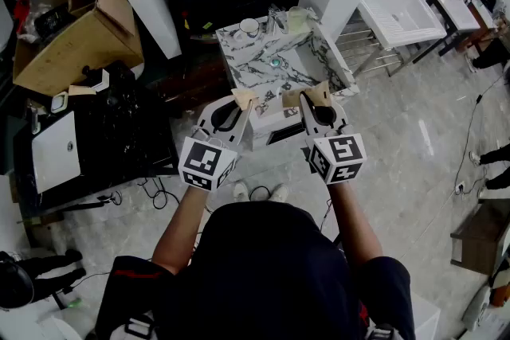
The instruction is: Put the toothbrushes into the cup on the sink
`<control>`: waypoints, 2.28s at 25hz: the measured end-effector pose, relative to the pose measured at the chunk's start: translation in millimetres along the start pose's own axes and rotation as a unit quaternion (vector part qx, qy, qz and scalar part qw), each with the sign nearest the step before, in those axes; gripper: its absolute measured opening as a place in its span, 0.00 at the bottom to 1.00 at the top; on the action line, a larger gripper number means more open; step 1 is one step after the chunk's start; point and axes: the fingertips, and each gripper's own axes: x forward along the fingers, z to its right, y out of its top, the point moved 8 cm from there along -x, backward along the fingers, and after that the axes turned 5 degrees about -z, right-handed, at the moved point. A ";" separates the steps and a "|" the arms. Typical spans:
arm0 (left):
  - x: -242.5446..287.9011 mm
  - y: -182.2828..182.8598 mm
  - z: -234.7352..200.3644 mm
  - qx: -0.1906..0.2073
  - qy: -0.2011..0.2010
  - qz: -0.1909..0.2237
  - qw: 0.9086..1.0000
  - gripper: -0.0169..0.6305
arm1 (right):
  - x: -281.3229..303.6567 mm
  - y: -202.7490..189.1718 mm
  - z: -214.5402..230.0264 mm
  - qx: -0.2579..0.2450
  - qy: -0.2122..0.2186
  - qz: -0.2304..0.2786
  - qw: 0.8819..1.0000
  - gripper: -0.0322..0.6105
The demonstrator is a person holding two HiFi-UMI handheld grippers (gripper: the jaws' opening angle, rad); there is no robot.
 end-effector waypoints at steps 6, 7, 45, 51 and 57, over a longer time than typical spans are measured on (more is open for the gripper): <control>1.4 1.0 8.4 0.001 0.002 -0.001 1.000 0.09 | -4.1 -4.3 3.0 0.012 0.011 -0.002 1.000 0.15; 1.9 1.2 10.1 0.001 0.003 -0.002 1.000 0.09 | -5.0 -5.2 3.8 0.013 0.013 -0.001 1.000 0.15; 54.9 4.6 56.8 -0.016 0.063 -0.027 0.998 0.09 | -1.0 -20.5 85.6 0.024 0.083 -0.007 0.996 0.15; 66.6 -1.0 34.7 -0.022 0.061 -0.028 0.998 0.09 | 23.2 -20.0 84.4 0.025 0.083 -0.014 0.996 0.15; 81.4 0.4 1.5 -0.026 0.057 -0.028 0.998 0.09 | 55.2 -12.1 85.9 0.030 0.077 -0.019 0.996 0.15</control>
